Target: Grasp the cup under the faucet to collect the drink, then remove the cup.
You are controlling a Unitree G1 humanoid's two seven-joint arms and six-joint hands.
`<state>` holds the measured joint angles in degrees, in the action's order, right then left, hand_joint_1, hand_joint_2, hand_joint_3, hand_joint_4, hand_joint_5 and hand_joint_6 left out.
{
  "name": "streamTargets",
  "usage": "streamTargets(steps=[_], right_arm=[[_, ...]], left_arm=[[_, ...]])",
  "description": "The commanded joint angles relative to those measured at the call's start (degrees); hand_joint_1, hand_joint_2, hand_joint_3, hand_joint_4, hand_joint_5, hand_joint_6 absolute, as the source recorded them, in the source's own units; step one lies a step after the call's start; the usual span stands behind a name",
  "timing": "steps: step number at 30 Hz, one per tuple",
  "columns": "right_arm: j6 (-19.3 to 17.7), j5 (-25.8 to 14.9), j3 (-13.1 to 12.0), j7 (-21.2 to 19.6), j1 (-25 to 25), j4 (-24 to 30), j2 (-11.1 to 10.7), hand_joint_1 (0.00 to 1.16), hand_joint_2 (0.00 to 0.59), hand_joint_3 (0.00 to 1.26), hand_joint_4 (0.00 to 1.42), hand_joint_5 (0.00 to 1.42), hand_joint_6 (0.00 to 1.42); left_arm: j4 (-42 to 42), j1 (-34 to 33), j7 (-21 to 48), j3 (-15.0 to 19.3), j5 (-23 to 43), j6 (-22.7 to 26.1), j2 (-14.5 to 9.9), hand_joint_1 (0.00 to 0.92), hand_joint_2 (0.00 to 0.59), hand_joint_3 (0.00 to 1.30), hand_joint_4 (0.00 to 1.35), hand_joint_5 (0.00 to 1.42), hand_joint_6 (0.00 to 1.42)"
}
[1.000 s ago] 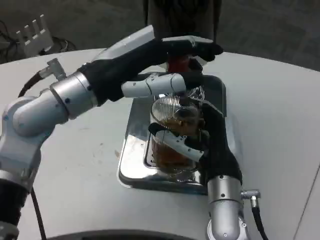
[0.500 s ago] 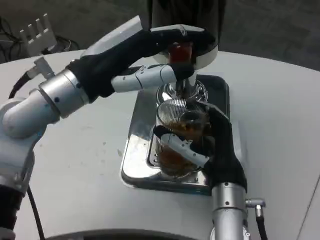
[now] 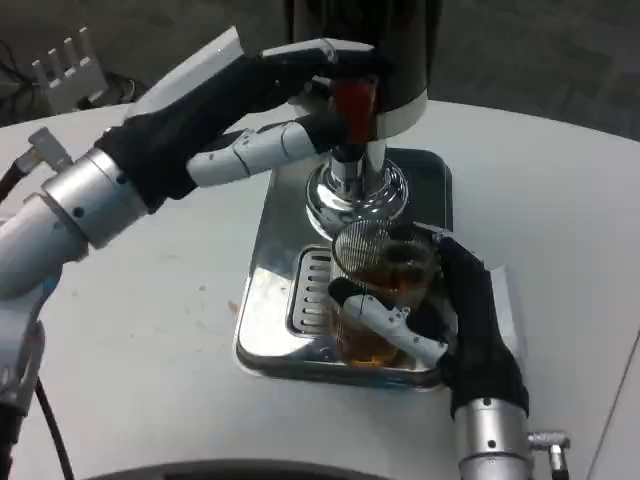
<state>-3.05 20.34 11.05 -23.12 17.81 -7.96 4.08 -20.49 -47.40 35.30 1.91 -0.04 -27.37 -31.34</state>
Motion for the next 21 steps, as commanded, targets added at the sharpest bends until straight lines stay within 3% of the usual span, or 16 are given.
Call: streamTargets(steps=[1,12,21], right_arm=[[0.6,0.3,-0.2,1.5,-2.7,3.7,-0.1,0.83,0.174,0.71,0.81,0.78,0.43],[1.7,0.6,-0.9,4.2,-7.5,10.6,-0.1,0.84,0.161,0.72,0.82,0.80,0.44],[2.1,1.7,0.0,6.7,-13.1,18.1,-0.7,0.84,0.157,0.74,0.84,0.84,0.46]], left_arm=[[1.1,2.2,-1.2,2.1,1.2,1.1,-1.2,0.000,0.094,0.28,0.25,0.36,0.37],[4.2,6.1,-3.8,5.3,3.2,3.2,-0.9,0.000,0.094,0.28,0.25,0.37,0.39],[9.2,14.0,-5.9,8.4,4.2,7.7,-1.5,0.000,0.093,0.28,0.26,0.37,0.40]])
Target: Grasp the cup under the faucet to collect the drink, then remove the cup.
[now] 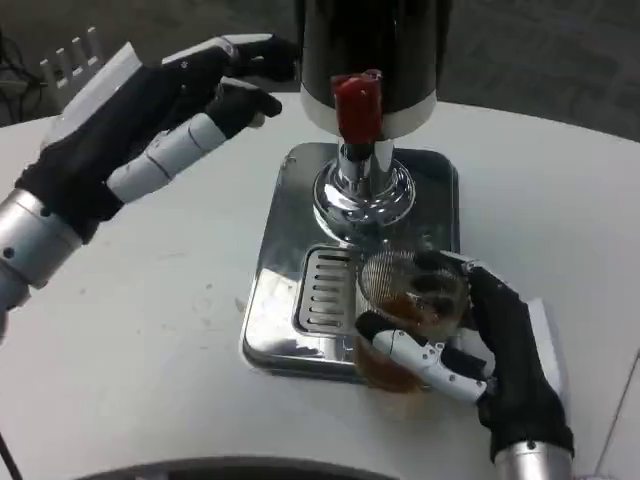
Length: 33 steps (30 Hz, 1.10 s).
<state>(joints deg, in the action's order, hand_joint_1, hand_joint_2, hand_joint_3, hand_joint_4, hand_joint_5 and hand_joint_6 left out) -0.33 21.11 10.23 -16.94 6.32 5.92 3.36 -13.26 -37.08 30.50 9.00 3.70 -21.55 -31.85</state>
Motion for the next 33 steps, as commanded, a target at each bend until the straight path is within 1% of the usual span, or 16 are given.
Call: streamTargets(steps=[1,4,7,8,10,14,15,17,18,20,21,26,30,33], right_arm=[[-0.4,0.6,0.8,0.9,-1.9,4.8,0.2,0.84,0.157,0.74,0.85,0.84,0.46],[-0.3,0.6,0.8,1.8,-2.1,5.9,0.2,0.84,0.157,0.75,0.85,0.84,0.46],[-0.3,1.6,0.8,2.5,-2.3,7.2,-0.6,0.84,0.156,0.76,0.86,0.85,0.47],[-0.4,1.8,0.8,2.9,-2.6,7.9,-1.0,0.85,0.152,0.76,0.86,0.86,0.47],[-0.1,1.0,0.7,3.9,-3.5,9.1,-1.1,0.85,0.150,0.77,0.86,0.86,0.47],[0.2,1.6,1.0,5.0,-4.9,11.7,-1.6,0.85,0.148,0.77,0.87,0.87,0.49],[0.0,2.0,1.0,5.2,-5.2,12.6,-1.9,0.85,0.148,0.77,0.87,0.87,0.49],[0.4,1.3,0.9,6.2,-5.8,14.1,-1.8,0.85,0.148,0.77,0.87,0.87,0.49],[0.3,1.8,1.0,6.5,-6.1,14.7,-2.2,0.85,0.148,0.77,0.87,0.87,0.49],[0.7,1.3,0.9,7.6,-6.5,15.7,-2.3,0.86,0.150,0.77,0.87,0.88,0.49],[0.8,1.7,0.9,8.0,-6.7,16.3,-2.6,0.86,0.146,0.78,0.86,0.88,0.49],[1.8,1.6,0.8,10.0,-7.3,18.7,-3.1,0.88,0.130,0.77,0.86,0.88,0.49],[2.3,2.0,1.2,11.4,-8.3,21.0,-3.7,0.89,0.130,0.77,0.86,0.88,0.49],[2.5,2.3,1.2,12.6,-9.0,22.9,-4.3,0.90,0.131,0.77,0.86,0.89,0.49]], left_arm=[[2.5,4.7,-1.3,1.5,0.4,2.2,-1.1,0.000,0.093,0.28,0.27,0.37,0.40],[4.2,8.1,-1.9,2.3,0.2,3.2,-1.4,0.000,0.093,0.28,0.27,0.37,0.41],[5.3,10.0,-2.6,2.6,-0.2,3.8,-1.6,0.000,0.093,0.28,0.27,0.37,0.41],[5.7,10.8,-2.8,2.5,-0.6,3.9,-1.8,0.000,0.093,0.28,0.27,0.37,0.41],[6.2,12.2,-3.2,2.3,-1.6,3.7,-2.2,0.000,0.093,0.28,0.27,0.37,0.41],[6.7,14.2,-3.6,2.0,-3.1,3.2,-2.7,0.000,0.093,0.28,0.27,0.38,0.41],[6.7,14.6,-3.7,1.9,-3.5,3.1,-2.8,0.000,0.093,0.28,0.27,0.37,0.41],[6.8,15.5,-3.9,1.4,-4.9,2.8,-3.1,0.000,0.093,0.28,0.27,0.36,0.40],[6.9,15.8,-3.9,1.2,-5.4,2.7,-3.2,0.000,0.093,0.28,0.27,0.36,0.39],[7.3,16.4,-4.0,0.7,-6.4,2.3,-3.3,0.000,0.093,0.28,0.27,0.36,0.39],[7.4,16.6,-4.0,0.5,-6.8,2.2,-3.4,0.000,0.093,0.28,0.26,0.35,0.38],[8.9,18.8,-4.7,-0.4,-8.6,1.3,-2.9,0.000,0.094,0.27,0.25,0.33,0.36],[10.5,21.3,-5.1,-0.9,-9.4,0.7,-2.7,0.000,0.096,0.27,0.24,0.32,0.36],[12.4,23.4,-5.4,-1.5,-10.6,-0.2,-2.9,0.000,0.103,0.26,0.23,0.29,0.35]])
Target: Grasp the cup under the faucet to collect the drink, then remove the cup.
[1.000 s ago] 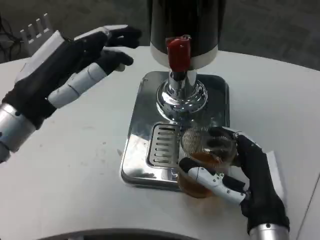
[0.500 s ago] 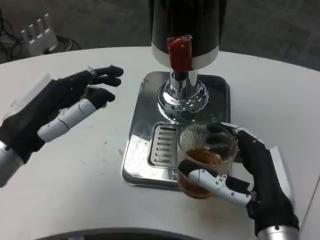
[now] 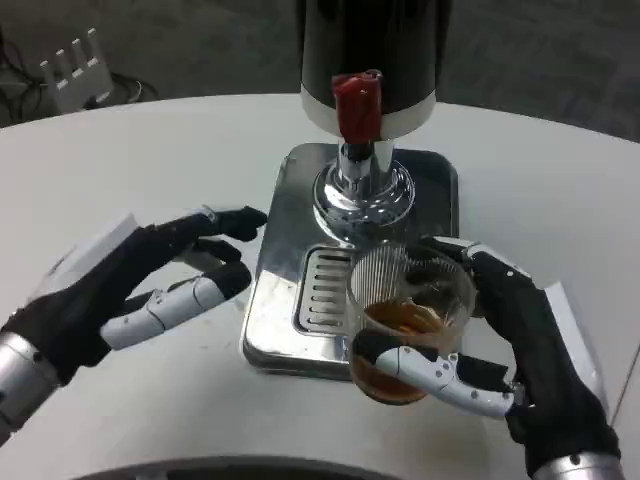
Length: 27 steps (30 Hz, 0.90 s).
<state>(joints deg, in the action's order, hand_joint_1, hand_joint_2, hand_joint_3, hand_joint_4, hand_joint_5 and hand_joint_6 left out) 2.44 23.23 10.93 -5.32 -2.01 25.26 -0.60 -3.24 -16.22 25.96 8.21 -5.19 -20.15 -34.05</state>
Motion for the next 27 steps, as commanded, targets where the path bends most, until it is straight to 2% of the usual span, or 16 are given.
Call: streamTargets(steps=[1,9,20,27], right_arm=[[-0.3,0.0,0.4,1.5,-0.9,4.1,-0.6,0.91,0.127,0.78,0.86,0.89,0.51],[-0.6,0.6,0.8,3.5,-1.4,6.7,-1.7,0.91,0.123,0.78,0.86,0.91,0.51],[-0.4,1.6,1.0,5.3,-3.3,10.7,-3.0,0.92,0.124,0.79,0.87,0.92,0.52],[-0.5,2.6,1.1,5.4,-3.3,10.5,-3.3,0.93,0.120,0.80,0.87,0.92,0.52]], left_arm=[[3.0,3.2,-1.1,-0.9,-2.3,-1.9,-0.8,0.000,0.103,0.26,0.21,0.28,0.35],[8.2,8.6,-2.1,-1.7,-7.3,-3.7,-1.3,0.000,0.104,0.21,0.11,0.17,0.30],[13.9,13.4,-3.1,-2.2,-12.7,-1.3,-1.7,0.000,0.103,0.17,0.02,0.07,0.21],[15.4,14.5,-2.9,-2.8,-13.5,-0.4,-1.5,0.000,0.098,0.16,0.00,0.05,0.20]])
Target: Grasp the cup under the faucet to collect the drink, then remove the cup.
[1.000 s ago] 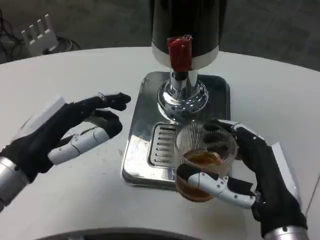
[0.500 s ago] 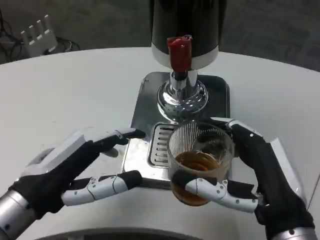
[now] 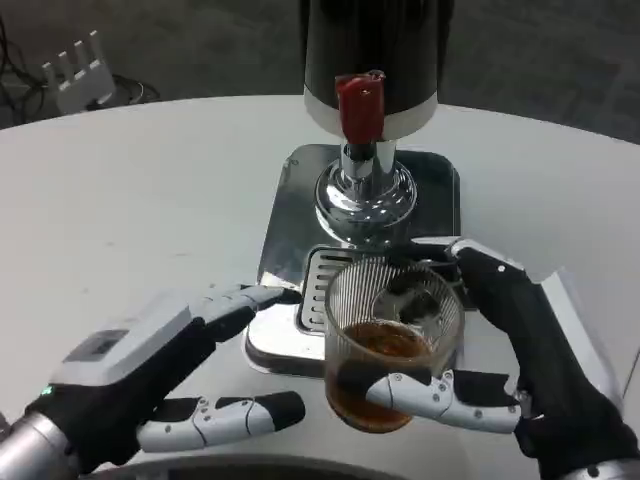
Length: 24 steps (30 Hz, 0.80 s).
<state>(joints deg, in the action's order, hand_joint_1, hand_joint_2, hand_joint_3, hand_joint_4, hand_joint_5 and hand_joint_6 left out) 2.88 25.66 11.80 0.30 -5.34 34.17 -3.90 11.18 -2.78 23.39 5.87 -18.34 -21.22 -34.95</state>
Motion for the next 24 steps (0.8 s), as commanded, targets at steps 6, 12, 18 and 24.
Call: streamTargets(steps=[6,12,18,24], right_arm=[[-1.1,-0.1,-0.5,0.0,0.5,2.2,-0.4,0.97,0.116,0.80,0.88,0.91,0.52],[-0.6,-0.3,-1.4,0.9,1.2,2.9,-1.0,0.98,0.114,0.81,0.88,0.91,0.52],[-1.0,-0.2,-1.8,1.9,1.2,3.4,-1.5,0.98,0.114,0.81,0.88,0.91,0.52],[-0.7,-0.1,-2.1,2.5,1.3,3.9,-1.8,0.99,0.116,0.82,0.88,0.91,0.52]], left_arm=[[1.2,1.2,0.1,-0.5,-0.4,0.9,-1.0,0.000,0.095,0.16,0.00,0.05,0.19],[1.8,1.9,0.3,-1.1,-1.5,1.3,-1.4,0.000,0.094,0.15,0.00,0.04,0.19],[2.3,2.0,0.2,-1.4,-2.9,2.2,-1.7,0.000,0.092,0.15,0.00,0.03,0.18],[2.7,2.4,0.1,-1.9,-3.2,2.3,-1.8,0.000,0.093,0.14,0.00,0.02,0.18]])
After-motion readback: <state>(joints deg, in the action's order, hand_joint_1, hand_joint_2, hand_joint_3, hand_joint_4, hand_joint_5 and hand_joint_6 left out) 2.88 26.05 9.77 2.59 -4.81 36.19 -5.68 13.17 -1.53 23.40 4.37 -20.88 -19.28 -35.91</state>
